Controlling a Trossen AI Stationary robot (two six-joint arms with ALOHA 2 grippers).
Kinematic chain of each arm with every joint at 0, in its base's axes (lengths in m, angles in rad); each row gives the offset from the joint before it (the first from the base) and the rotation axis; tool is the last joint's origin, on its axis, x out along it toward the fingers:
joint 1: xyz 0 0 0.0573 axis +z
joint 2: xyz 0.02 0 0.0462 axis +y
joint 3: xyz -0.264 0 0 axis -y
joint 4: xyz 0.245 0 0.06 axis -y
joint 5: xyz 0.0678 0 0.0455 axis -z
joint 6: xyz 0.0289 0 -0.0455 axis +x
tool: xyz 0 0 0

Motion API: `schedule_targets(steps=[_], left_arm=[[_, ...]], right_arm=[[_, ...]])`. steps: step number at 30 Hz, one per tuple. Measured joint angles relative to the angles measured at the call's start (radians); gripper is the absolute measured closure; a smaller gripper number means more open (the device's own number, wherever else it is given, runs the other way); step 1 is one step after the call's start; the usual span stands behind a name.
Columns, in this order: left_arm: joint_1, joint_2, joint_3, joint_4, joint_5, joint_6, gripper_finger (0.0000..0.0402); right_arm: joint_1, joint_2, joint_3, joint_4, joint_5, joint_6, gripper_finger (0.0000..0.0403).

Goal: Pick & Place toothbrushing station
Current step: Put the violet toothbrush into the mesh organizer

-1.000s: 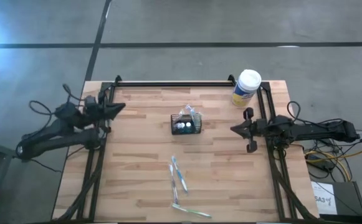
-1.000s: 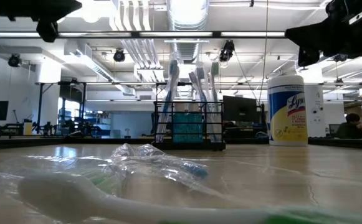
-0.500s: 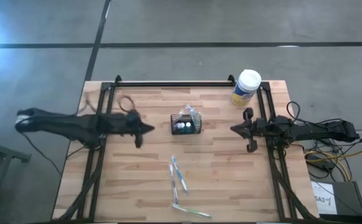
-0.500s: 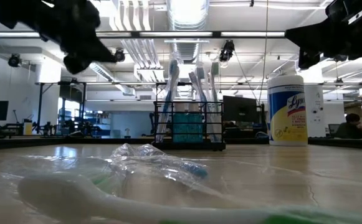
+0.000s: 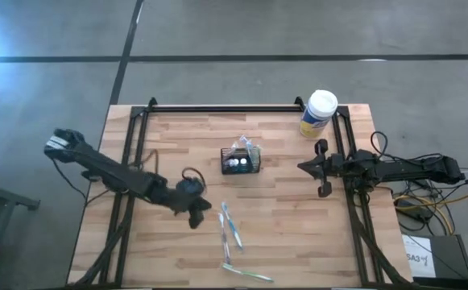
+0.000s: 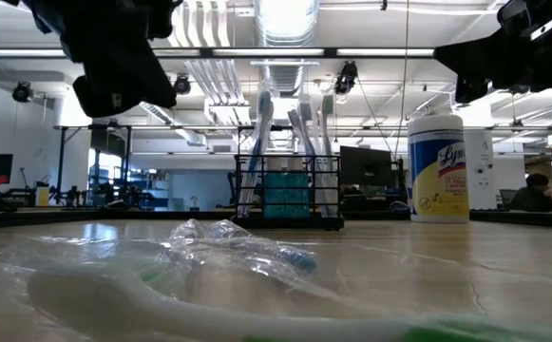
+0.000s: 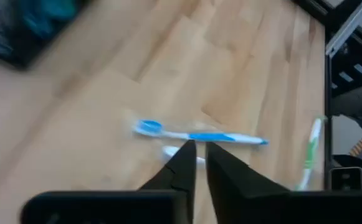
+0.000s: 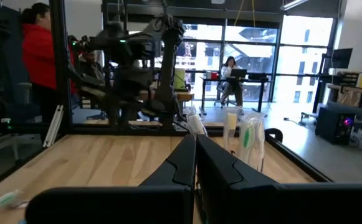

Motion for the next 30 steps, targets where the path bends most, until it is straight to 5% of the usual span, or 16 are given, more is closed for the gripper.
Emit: schedule_targets(steps=[8,16,22,30], left_arm=[[-0.050,0.252,0.210,-0.051,0.021,-0.111,0.0259],[-0.055,0.379,0.344,-0.138,0.119,-0.287,0.0160],[-0.040,0.437,0.364,-0.192,0.161,-0.453,0.0146],[0.003,0.544,0.447,-0.290,0.264,-0.463,0.0147]], right_arm=[[0.000,0.000,0.000,-0.001,-0.002,0.014,0.0394],[0.000,0.000,0.000,-0.027,-0.002,0.094,0.0394],[0.000,0.000,0.000,-0.054,-0.003,0.134,0.0394],[0.000,0.000,-0.001,-0.057,-0.002,0.142,0.0394]])
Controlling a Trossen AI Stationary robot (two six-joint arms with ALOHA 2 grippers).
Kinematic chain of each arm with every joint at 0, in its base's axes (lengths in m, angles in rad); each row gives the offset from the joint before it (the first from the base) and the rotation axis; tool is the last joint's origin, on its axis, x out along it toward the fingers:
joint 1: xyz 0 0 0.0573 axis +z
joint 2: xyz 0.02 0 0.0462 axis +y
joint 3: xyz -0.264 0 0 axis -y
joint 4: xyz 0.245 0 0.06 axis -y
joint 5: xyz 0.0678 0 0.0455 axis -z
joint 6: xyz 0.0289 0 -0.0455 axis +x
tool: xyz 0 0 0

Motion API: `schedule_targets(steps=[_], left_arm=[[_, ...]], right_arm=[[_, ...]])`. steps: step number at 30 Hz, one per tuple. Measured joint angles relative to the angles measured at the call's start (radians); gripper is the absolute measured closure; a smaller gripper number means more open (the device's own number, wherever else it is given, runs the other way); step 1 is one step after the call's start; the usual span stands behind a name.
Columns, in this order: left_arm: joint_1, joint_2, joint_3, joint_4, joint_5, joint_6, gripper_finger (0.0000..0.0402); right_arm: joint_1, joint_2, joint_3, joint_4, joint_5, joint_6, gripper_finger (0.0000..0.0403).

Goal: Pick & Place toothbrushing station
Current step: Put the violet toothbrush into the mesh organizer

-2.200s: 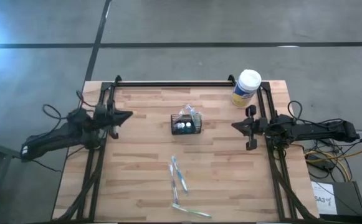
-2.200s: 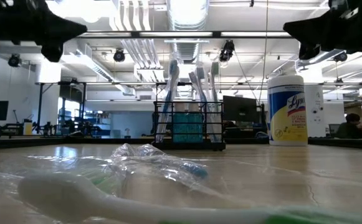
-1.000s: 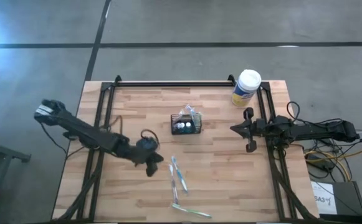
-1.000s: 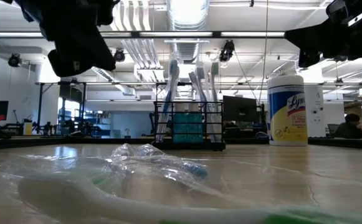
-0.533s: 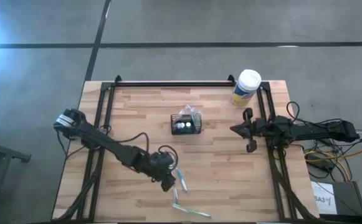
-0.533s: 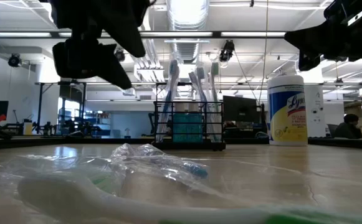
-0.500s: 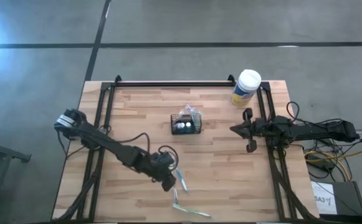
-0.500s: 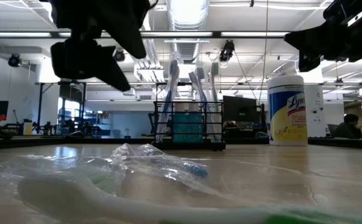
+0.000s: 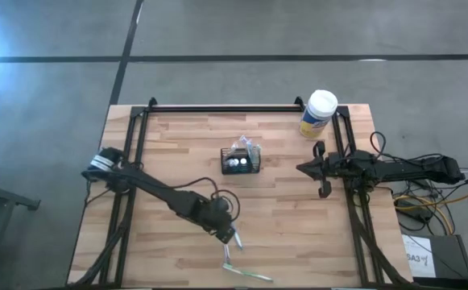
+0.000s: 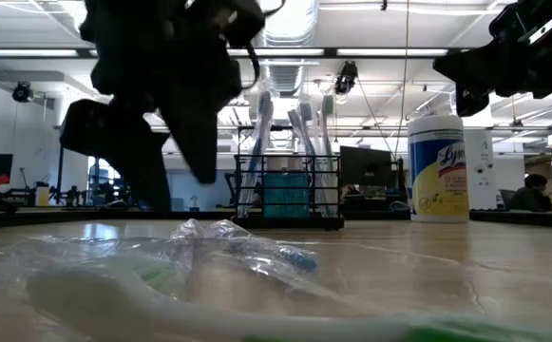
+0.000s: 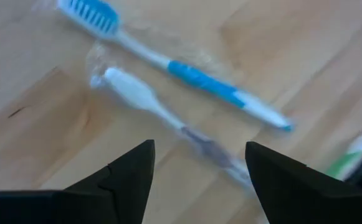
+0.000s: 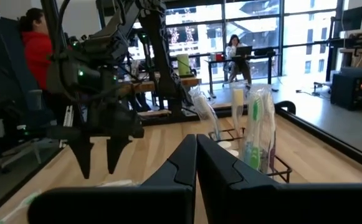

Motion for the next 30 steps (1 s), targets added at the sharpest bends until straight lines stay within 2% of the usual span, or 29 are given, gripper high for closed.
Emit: schedule_targets(steps=[4,10,22,26,30], left_arm=[[0.018,0.072,0.079,-0.102,0.035,0.055,0.0147],[0.041,0.150,0.183,-0.163,0.044,0.118,0.0147],[0.042,0.180,0.181,-0.271,0.022,0.137,0.0150],[0.043,0.177,0.180,-0.339,0.010,0.185,0.0180],[0.043,0.176,0.178,-0.393,-0.024,0.237,0.0245]], right_arm=[[0.000,0.000,0.000,-0.003,0.000,-0.003,0.0394],[0.000,0.000,0.000,-0.003,0.000,-0.019,0.0394],[0.000,0.000,0.000,-0.004,0.000,-0.026,0.0394],[0.000,0.000,-0.001,0.001,0.000,-0.025,0.0394],[0.000,0.000,-0.001,0.005,0.000,-0.026,0.0394]])
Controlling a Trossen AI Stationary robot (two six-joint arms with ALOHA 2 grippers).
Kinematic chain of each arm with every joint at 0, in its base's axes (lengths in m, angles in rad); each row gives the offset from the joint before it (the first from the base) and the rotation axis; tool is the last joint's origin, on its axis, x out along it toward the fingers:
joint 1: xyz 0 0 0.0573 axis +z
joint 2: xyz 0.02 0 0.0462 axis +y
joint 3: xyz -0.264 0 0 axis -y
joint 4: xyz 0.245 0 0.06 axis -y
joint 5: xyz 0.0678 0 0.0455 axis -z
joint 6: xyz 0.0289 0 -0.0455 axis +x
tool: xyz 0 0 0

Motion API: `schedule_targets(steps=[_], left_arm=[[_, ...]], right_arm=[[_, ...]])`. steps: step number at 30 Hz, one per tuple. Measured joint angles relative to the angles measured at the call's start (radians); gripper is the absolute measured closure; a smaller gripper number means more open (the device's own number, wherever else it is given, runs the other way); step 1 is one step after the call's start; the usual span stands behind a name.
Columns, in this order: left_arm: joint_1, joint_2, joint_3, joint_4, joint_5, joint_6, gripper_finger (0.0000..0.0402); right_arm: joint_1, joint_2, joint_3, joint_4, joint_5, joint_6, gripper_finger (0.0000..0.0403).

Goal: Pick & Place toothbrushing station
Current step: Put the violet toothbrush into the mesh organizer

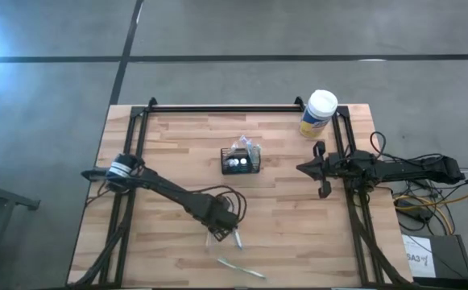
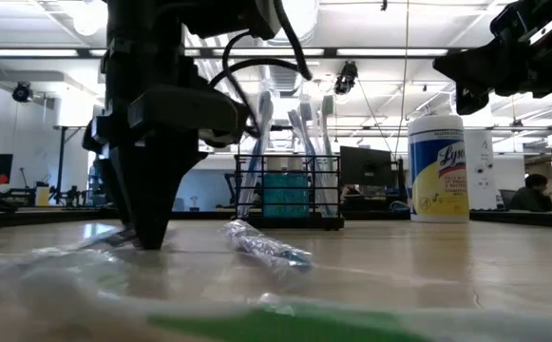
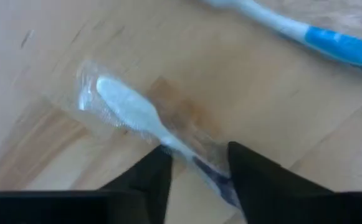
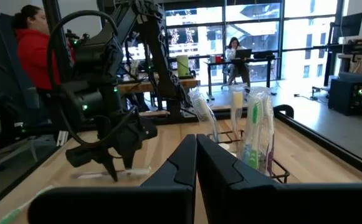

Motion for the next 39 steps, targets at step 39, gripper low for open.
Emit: schedule_targets(steps=[39], left_arm=[[0.193,-1.347,-1.002,1.160,-0.256,1.026,0.0380]], right_arm=[[0.002,0.000,0.000,-0.016,0.000,0.003,0.0394]])
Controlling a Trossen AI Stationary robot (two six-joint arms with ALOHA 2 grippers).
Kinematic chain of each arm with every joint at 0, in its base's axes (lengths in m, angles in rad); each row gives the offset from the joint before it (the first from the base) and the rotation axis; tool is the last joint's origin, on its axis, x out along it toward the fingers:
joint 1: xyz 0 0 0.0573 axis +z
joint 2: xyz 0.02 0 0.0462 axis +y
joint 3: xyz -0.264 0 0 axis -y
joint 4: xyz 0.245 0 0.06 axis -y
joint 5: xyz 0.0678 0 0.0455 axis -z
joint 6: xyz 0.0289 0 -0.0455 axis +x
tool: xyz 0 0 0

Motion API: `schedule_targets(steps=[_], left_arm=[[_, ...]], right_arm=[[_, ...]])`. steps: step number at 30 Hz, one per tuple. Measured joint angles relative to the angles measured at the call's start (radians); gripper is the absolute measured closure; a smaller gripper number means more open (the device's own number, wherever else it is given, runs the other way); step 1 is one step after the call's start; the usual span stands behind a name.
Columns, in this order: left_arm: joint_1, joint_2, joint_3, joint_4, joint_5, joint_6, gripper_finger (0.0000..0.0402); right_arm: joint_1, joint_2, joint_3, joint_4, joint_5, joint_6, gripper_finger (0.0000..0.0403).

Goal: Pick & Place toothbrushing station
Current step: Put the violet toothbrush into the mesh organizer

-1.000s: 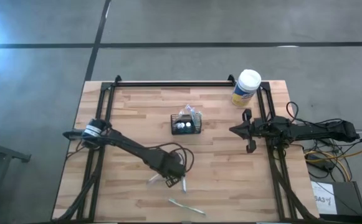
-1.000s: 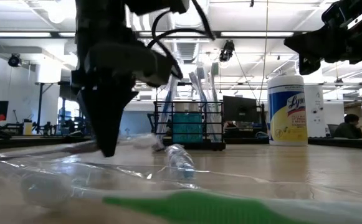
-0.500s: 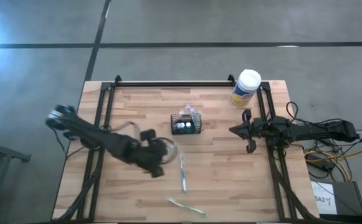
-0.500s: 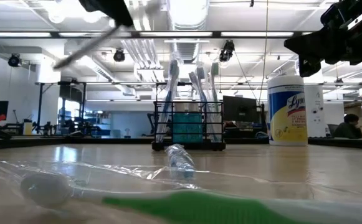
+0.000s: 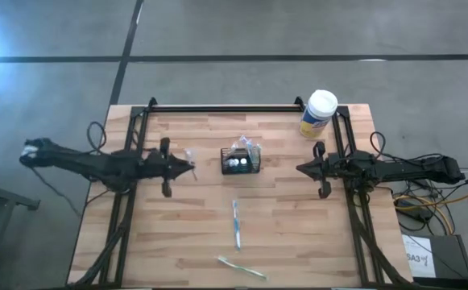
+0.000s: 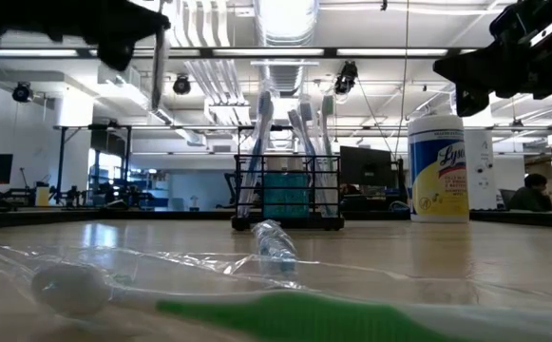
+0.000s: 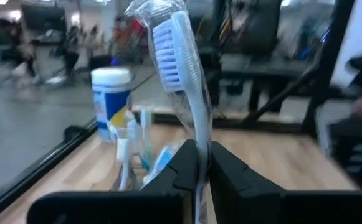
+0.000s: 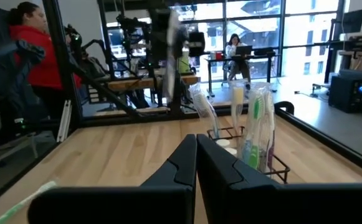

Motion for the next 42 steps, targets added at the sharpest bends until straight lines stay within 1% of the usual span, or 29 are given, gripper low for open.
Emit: schedule_targets(steps=[2,5,7,9,14,19,25,34,42], left_arm=[[0.093,-0.073,-0.086,0.047,0.102,-0.011,0.0380],[0.217,-0.174,-0.176,0.043,0.209,-0.036,0.0380],[0.273,-0.230,-0.218,0.040,0.279,-0.054,0.0380],[0.302,-0.280,-0.249,0.040,0.327,-0.056,0.0380],[0.304,-0.366,-0.278,0.018,0.335,-0.038,0.0380],[0.301,-0.409,-0.280,-0.027,0.340,-0.030,0.0380],[0.301,-0.447,-0.326,0.003,0.331,-0.024,0.0378],[0.301,-0.448,-0.359,-0.012,0.324,0.016,0.0380],[0.301,-0.448,-0.374,-0.016,0.296,0.033,0.0378]], right_arm=[[0.000,0.000,0.000,0.000,0.000,-0.014,0.0394],[0.000,0.000,0.000,0.001,0.000,-0.041,0.0394],[0.000,0.000,0.000,0.001,0.000,-0.057,0.0394],[0.000,0.000,0.000,0.002,0.000,-0.074,0.0394],[0.000,0.000,0.000,0.038,0.000,-0.082,0.0394],[0.000,0.000,0.000,0.052,0.000,-0.082,0.0394],[0.000,-0.001,0.000,0.080,0.001,-0.124,0.0394],[0.000,-0.001,0.000,0.079,0.002,-0.218,0.0394],[0.000,0.000,0.000,0.077,0.002,-0.226,0.0394]])
